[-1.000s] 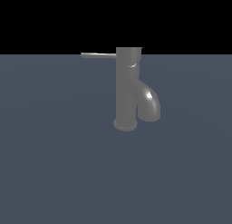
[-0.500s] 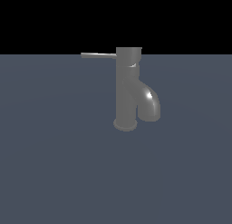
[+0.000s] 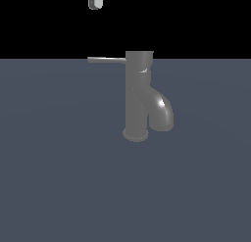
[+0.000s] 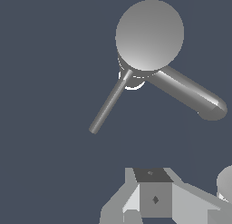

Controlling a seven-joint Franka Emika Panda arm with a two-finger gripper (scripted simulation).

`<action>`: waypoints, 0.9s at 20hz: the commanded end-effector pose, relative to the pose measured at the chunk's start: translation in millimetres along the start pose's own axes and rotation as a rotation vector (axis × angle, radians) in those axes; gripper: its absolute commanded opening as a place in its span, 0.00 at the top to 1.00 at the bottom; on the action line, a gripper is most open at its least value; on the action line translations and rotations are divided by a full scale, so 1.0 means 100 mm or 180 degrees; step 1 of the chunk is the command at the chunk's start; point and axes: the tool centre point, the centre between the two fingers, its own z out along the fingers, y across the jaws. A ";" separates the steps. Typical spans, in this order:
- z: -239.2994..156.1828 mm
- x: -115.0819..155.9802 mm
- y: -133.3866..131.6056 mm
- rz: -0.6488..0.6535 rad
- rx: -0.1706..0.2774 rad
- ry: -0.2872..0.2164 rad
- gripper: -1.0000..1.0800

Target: Turn on the faucet by rotating a designated handle.

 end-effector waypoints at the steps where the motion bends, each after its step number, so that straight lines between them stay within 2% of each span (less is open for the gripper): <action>1: 0.12 0.07 -0.11 0.0216 -0.0017 0.0012 1.00; 18: 0.93 0.44 -0.70 0.1492 -0.0124 0.0266 1.00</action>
